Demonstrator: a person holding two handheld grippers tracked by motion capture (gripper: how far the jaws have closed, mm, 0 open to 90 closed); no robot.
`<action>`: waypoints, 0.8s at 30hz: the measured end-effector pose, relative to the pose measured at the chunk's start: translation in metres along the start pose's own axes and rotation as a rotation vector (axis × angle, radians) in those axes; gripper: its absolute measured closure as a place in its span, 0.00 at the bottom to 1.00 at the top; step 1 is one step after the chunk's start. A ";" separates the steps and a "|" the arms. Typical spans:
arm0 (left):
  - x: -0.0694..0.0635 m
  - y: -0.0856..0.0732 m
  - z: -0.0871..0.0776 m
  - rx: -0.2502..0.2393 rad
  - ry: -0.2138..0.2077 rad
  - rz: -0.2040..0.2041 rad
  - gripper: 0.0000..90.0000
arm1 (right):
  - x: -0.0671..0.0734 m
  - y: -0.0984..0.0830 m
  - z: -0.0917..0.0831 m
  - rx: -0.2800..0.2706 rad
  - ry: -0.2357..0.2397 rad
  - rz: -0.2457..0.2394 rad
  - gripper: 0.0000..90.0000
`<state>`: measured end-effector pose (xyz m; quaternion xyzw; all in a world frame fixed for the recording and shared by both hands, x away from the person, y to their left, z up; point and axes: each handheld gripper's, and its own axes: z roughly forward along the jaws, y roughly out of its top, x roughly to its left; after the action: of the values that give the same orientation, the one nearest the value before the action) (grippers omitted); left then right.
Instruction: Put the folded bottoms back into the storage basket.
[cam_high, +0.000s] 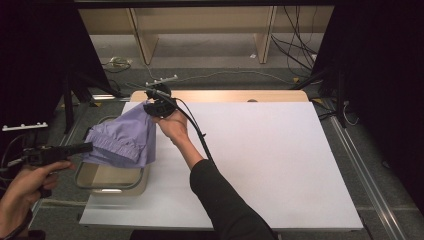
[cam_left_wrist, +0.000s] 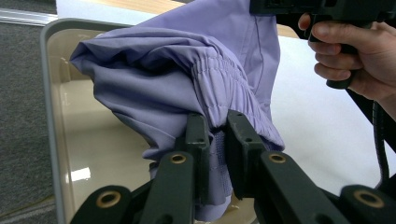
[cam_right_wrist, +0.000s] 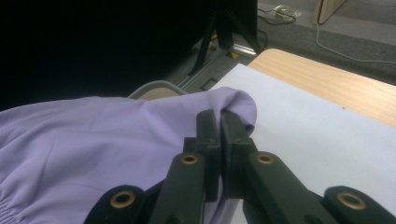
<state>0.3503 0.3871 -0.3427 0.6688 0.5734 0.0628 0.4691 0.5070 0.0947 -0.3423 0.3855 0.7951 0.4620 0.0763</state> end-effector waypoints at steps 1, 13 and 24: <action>0.001 0.000 0.000 0.002 0.000 0.000 0.89 | 0.001 0.000 0.001 0.001 0.000 -0.001 0.98; 0.010 -0.002 -0.005 0.006 0.017 -0.014 0.89 | 0.009 0.001 0.009 0.012 0.003 -0.005 0.98; 0.014 -0.001 -0.013 -0.010 0.028 -0.020 0.89 | 0.016 0.003 0.014 0.015 0.009 -0.013 0.98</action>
<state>0.3460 0.4055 -0.3430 0.6596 0.5863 0.0705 0.4650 0.5041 0.1158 -0.3442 0.3788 0.8012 0.4574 0.0726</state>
